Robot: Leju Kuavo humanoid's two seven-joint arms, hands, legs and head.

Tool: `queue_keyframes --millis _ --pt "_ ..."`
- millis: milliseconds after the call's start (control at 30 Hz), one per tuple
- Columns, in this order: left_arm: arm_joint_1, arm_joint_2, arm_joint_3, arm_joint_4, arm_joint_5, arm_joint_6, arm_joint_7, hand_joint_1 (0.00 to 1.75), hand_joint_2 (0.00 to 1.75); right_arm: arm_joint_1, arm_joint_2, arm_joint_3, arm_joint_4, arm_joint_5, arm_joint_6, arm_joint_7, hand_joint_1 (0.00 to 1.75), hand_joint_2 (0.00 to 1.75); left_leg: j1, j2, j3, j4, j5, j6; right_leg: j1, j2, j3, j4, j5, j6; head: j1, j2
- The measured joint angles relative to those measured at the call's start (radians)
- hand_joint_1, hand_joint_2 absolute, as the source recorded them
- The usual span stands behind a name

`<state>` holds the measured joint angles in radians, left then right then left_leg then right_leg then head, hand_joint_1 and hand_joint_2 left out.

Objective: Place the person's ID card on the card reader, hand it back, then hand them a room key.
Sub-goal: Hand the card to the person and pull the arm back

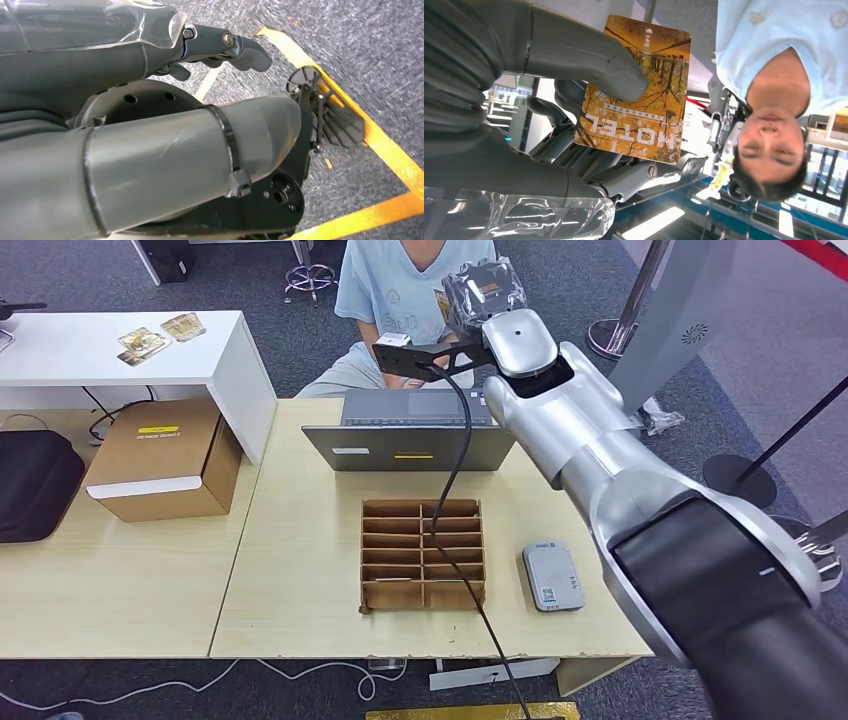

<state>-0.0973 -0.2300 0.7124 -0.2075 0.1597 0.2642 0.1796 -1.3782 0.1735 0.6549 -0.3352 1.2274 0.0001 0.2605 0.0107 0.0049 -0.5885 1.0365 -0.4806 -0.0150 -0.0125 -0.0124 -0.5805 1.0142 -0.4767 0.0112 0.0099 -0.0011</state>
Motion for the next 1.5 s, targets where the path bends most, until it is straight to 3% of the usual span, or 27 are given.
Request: queue_keyframes --millis 767,1100,1233,1500 --pt "0.013 -0.004 -0.002 0.000 0.030 -0.066 -0.009 0.00 0.00 -0.002 -0.058 -0.021 0.028 0.054 0.048 0.008 1.75 1.75 0.000 0.000 0.000 0.000 0.000 0.000 0.000 0.000 0.000 0.000 0.000 0.000 0.000 0.000" --pt "0.021 -0.001 -0.004 0.000 0.024 -0.073 0.007 0.00 0.00 0.000 -0.075 -0.041 0.032 0.039 0.025 -0.030 1.75 1.75 0.000 0.000 0.000 0.000 0.000 0.000 0.000 0.000 0.000 0.000 0.000 0.000 0.000 0.000" --pt "0.022 0.000 -0.004 0.000 0.030 -0.065 0.016 0.00 0.00 0.006 -0.072 -0.051 0.033 0.037 0.024 -0.034 0.02 1.75 0.000 0.000 0.000 0.000 0.000 0.000 0.000 0.000 0.000 0.000 0.000 0.000 0.000 0.000" --pt "0.024 0.003 -0.004 0.000 0.038 -0.072 0.022 0.00 0.00 0.027 -0.059 -0.063 0.033 0.037 0.025 -0.040 0.00 1.75 0.000 0.000 0.000 0.000 0.000 0.000 0.000 0.000 0.000 0.000 0.000 0.000 0.000 0.000"
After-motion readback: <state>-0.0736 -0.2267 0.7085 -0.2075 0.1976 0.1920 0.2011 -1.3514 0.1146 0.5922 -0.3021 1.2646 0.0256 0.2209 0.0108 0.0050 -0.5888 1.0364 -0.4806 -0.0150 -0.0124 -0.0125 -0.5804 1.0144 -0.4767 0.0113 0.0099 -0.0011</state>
